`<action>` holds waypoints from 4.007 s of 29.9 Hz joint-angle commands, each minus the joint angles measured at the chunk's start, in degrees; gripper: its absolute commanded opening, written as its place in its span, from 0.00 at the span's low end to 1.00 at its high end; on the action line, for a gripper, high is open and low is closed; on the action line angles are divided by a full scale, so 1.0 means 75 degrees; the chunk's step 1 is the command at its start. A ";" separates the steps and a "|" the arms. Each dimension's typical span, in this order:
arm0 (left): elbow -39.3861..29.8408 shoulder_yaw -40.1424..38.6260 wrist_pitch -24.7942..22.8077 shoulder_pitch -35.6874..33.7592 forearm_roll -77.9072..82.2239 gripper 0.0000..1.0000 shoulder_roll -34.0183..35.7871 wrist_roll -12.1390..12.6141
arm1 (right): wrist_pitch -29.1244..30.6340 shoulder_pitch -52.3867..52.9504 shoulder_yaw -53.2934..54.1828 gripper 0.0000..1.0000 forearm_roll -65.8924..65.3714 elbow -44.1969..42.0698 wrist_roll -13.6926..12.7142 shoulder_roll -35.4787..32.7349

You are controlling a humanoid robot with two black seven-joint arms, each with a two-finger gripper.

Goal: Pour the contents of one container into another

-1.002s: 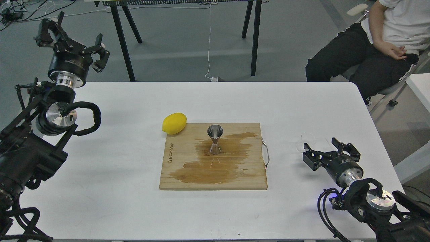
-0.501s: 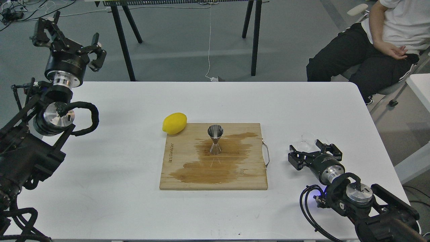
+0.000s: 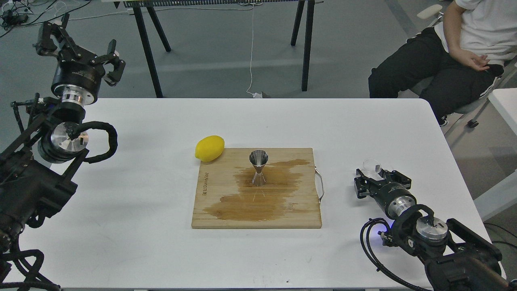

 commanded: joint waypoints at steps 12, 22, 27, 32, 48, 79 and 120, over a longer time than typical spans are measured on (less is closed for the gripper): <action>0.0000 0.0008 0.0100 -0.0070 -0.0001 1.00 0.0046 -0.0012 | -0.0496 0.0199 -0.0115 0.39 -0.1363 0.2582 -0.0052 -0.1088; 0.0000 -0.0003 0.0111 -0.0070 -0.0001 1.00 0.0034 -0.0001 | -0.1424 0.1839 -0.1871 0.39 -0.3754 0.3699 -0.0088 -0.1042; 0.0000 0.0008 0.0111 -0.0070 -0.0001 1.00 0.0070 -0.0001 | -0.1669 0.2274 -0.2458 0.38 -0.4610 0.3687 -0.0041 -0.0890; 0.0000 0.0008 0.0123 -0.0070 -0.0001 1.00 0.0093 -0.0001 | -0.2219 0.2591 -0.2857 0.38 -0.5851 0.3675 -0.0052 -0.0456; 0.0000 0.0008 0.0111 -0.0047 -0.0001 1.00 0.0105 -0.0083 | -0.3135 0.2720 -0.3537 0.38 -0.8643 0.3593 -0.0076 0.0036; 0.0000 -0.0003 0.0111 0.0000 -0.0001 1.00 0.0105 -0.0094 | -0.3721 0.2861 -0.4146 0.38 -1.0552 0.3230 -0.0052 0.0200; 0.0000 -0.0003 0.0111 0.0023 -0.0001 1.00 0.0093 -0.0200 | -0.4061 0.3107 -0.4872 0.39 -1.2978 0.2843 0.0135 0.0411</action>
